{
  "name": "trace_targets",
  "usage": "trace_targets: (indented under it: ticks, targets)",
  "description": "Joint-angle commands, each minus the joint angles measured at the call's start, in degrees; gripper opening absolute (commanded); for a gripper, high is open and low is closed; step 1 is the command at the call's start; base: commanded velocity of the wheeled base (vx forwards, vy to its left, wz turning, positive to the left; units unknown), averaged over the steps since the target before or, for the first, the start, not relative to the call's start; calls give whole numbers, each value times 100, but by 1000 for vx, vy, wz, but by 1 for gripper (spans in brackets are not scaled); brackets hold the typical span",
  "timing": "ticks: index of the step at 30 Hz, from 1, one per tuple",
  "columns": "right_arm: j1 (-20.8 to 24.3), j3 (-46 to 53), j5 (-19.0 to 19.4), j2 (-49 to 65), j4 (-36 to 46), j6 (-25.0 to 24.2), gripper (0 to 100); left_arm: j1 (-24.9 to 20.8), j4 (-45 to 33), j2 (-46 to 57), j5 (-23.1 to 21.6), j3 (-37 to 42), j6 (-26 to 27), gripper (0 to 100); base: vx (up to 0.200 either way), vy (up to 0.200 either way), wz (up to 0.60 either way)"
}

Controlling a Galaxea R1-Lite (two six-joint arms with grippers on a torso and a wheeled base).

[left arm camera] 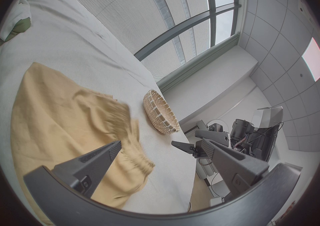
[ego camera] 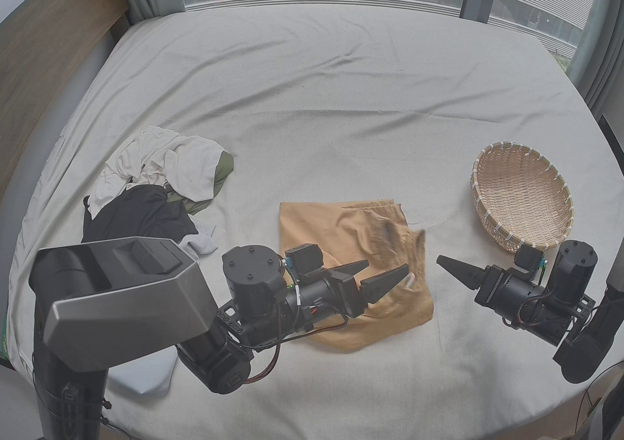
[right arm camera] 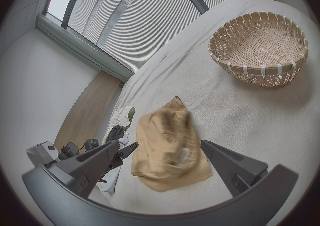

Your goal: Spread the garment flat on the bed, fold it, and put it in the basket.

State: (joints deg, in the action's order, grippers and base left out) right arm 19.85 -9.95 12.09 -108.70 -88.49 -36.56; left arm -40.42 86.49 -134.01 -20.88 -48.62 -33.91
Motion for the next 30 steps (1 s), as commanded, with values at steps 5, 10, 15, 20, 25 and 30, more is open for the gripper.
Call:
trace_targets:
  ticks: [5, 10, 15, 20, 25, 30]
  targets:
    - [19, 28, 4, -2, -1, 0, 100, 272, 201, 191, 155, 432, 25, 100, 0, 0, 0]
    - [265, -16, 4, -11, 7, 8, 100, 456, 201, 771, 155, 1047, 52, 100, 0, 0, 0]
    - [555, -69, -14, -28, -1, 8, 100, 817, 201, 1466, 146, 1944, 544, 100, 0, 0, 0]
    - [635, -201, -23, -28, 16, 17, 100, 1335, 201, 2063, 49, 2647, 807, 100, 0, 0, 0]
    - [766, -288, -32, -28, 16, 8, 100, 1731, 201, 2468, -83, 3165, 825, 100, 0, 0, 0]
    - [828, -288, -58, -107, 16, 26, 100, 2047, 210, 2670, -390, 3640, 1062, 100, 0, 0, 0]
